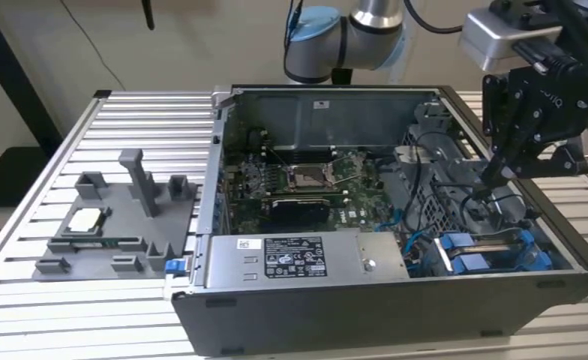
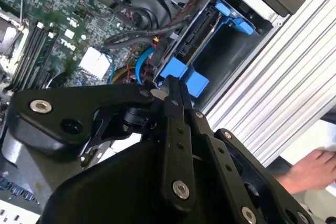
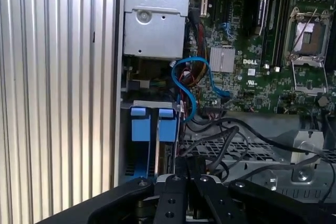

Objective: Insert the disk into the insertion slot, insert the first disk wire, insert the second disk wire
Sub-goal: 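Insert the first disk wire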

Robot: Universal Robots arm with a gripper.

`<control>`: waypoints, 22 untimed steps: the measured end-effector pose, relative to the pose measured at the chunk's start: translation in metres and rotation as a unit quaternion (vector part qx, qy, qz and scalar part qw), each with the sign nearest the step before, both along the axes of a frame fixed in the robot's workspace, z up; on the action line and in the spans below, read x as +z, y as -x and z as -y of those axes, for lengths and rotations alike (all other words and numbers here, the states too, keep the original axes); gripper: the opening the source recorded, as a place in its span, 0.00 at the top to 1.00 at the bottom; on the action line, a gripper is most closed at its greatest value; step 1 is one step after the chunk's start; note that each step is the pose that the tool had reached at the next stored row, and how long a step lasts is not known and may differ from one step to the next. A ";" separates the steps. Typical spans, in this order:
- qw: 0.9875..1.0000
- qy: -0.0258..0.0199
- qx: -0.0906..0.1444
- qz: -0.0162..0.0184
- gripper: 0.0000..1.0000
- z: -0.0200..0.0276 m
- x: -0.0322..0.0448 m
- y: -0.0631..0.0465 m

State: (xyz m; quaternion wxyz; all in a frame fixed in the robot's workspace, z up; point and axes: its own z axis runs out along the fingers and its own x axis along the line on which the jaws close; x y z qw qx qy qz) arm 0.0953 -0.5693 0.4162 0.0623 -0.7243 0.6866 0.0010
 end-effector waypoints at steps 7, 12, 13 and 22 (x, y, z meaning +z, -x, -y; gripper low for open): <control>1.000 -0.009 0.007 0.007 0.85 0.0000 -0.0065 0.000; 1.000 -0.009 0.008 0.008 0.72 0.0000 -0.0072 0.000; 1.000 -0.011 0.008 0.009 0.66 0.0000 -0.0081 0.000; 0.999 -0.025 0.009 0.019 0.60 -0.0003 -0.0173 0.000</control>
